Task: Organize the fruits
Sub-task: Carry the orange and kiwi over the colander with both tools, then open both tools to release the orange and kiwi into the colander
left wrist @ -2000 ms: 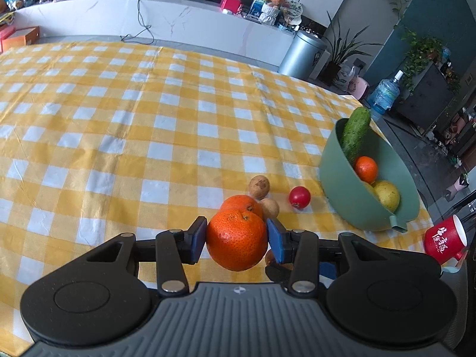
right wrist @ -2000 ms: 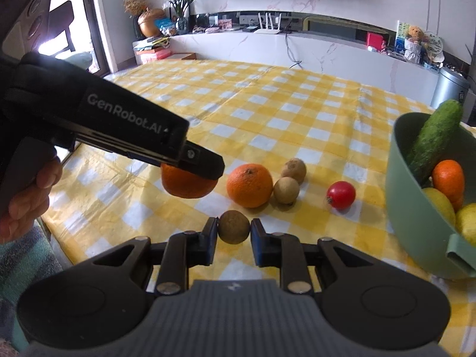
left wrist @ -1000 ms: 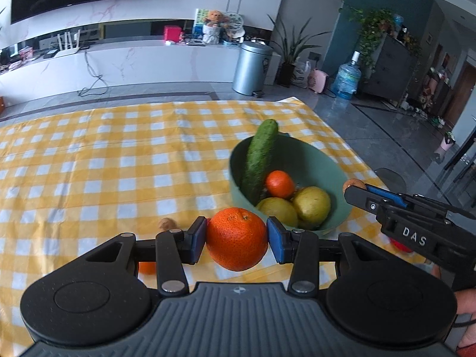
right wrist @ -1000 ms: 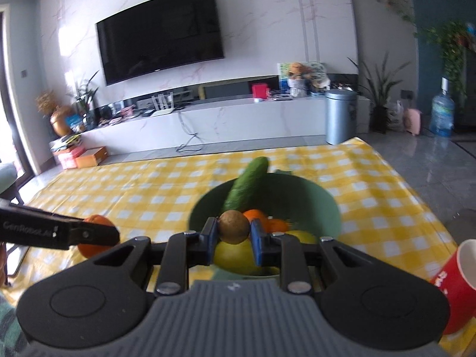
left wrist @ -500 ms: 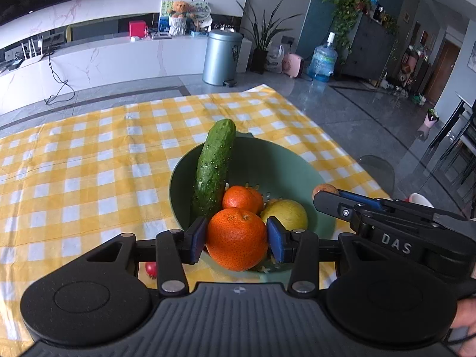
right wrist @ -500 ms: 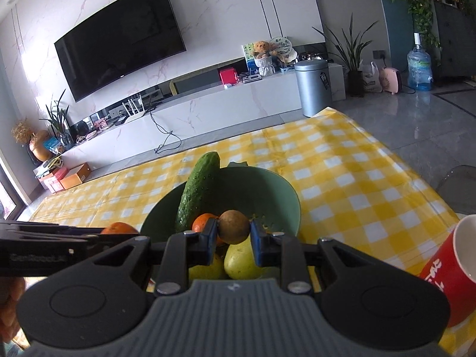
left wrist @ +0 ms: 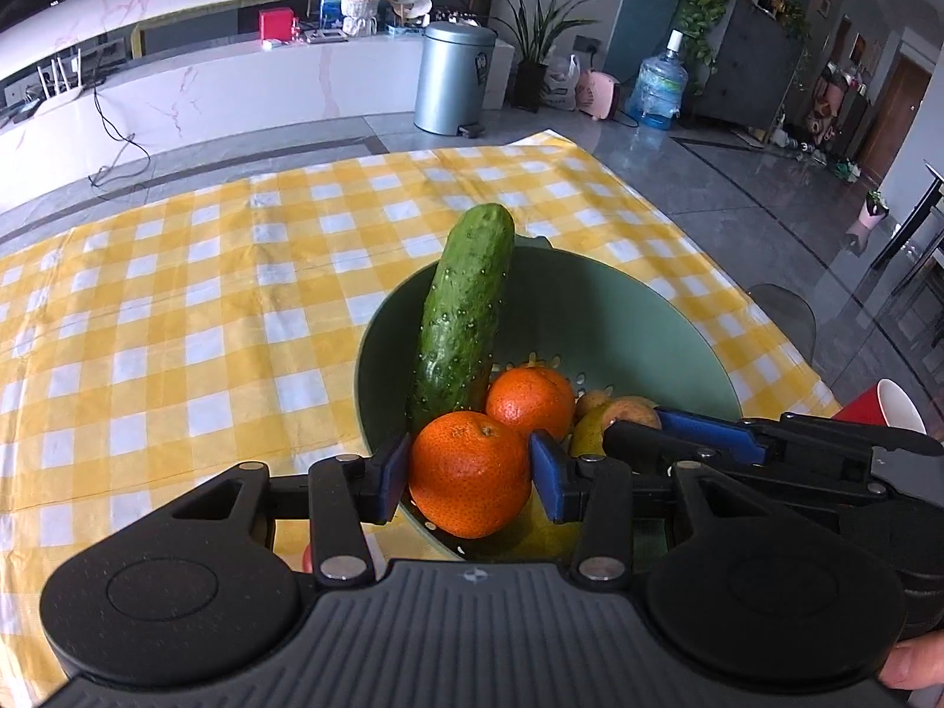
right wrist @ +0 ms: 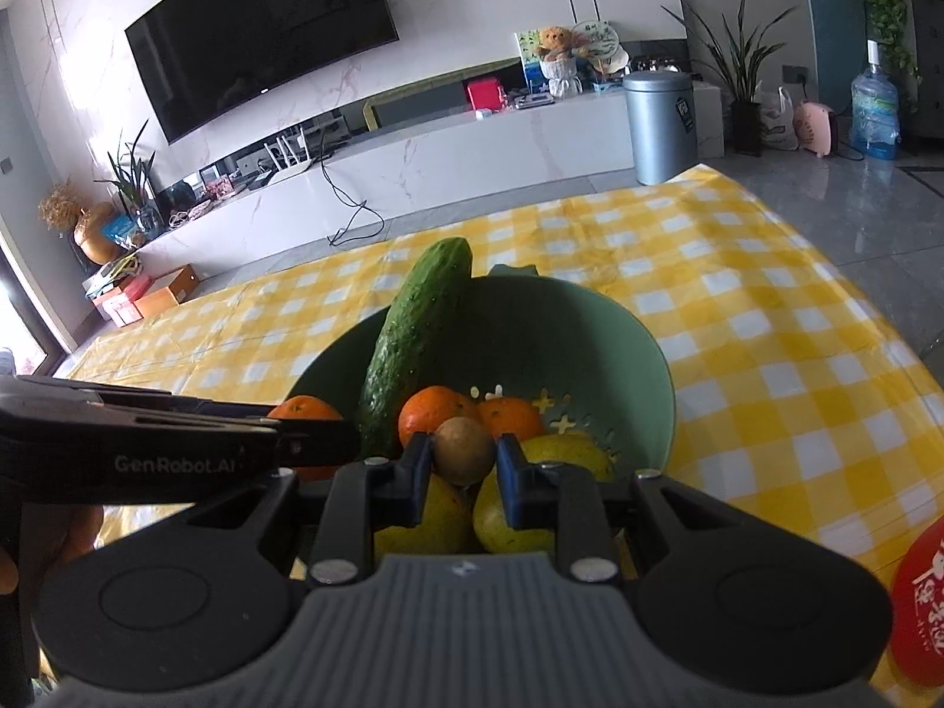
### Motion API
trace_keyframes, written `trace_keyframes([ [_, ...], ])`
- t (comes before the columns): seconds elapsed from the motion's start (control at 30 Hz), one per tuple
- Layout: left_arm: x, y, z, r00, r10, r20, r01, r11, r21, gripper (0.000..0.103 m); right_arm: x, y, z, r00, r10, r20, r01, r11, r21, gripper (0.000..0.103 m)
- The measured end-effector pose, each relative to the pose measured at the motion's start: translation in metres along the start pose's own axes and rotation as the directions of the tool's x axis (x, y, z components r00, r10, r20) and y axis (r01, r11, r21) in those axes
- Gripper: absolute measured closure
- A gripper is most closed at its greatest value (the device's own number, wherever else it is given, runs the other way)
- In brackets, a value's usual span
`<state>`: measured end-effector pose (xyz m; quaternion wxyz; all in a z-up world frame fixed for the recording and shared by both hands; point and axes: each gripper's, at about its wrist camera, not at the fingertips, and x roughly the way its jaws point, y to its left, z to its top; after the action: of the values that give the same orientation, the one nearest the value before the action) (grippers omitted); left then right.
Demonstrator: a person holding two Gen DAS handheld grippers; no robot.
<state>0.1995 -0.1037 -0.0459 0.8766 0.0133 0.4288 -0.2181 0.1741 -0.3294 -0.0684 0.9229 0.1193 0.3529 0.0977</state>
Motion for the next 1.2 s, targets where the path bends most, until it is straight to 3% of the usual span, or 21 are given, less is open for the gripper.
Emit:
trace_keyframes([
  [0.5, 0.006, 0.004, -0.001, 1.0, -0.023, 0.002, 0.023, 1.0, -0.013, 0.051, 0.007, -0.005, 0.002, 0.999, 0.015, -0.028, -0.014, 0.999, 0.039, 0.081],
  [0.8, -0.002, 0.009, 0.001, 0.999, -0.041, 0.018, 0.042, 0.998, -0.056, 0.039, 0.007, -0.006, 0.002, 1.0, 0.016, -0.026, -0.014, 0.999, 0.053, 0.081],
  [0.87, -0.006, 0.009, 0.002, 0.999, -0.038, 0.031, 0.04, 0.997, -0.062, 0.034, 0.006, -0.006, 0.001, 0.999, 0.019, -0.026, -0.017, 0.999, 0.05, 0.079],
  [0.97, -0.015, 0.009, 0.003, 0.998, -0.048, 0.049, 0.051, 0.997, -0.062, 0.029, 0.005, -0.003, 0.001, 1.0, 0.022, -0.019, -0.021, 0.999, 0.037, 0.065],
  [1.2, -0.038, 0.003, 0.0, 0.996, -0.019, 0.083, 0.023, 0.999, -0.05, 0.026, -0.002, 0.0, -0.001, 1.0, 0.017, 0.014, -0.017, 1.0, 0.025, 0.06],
])
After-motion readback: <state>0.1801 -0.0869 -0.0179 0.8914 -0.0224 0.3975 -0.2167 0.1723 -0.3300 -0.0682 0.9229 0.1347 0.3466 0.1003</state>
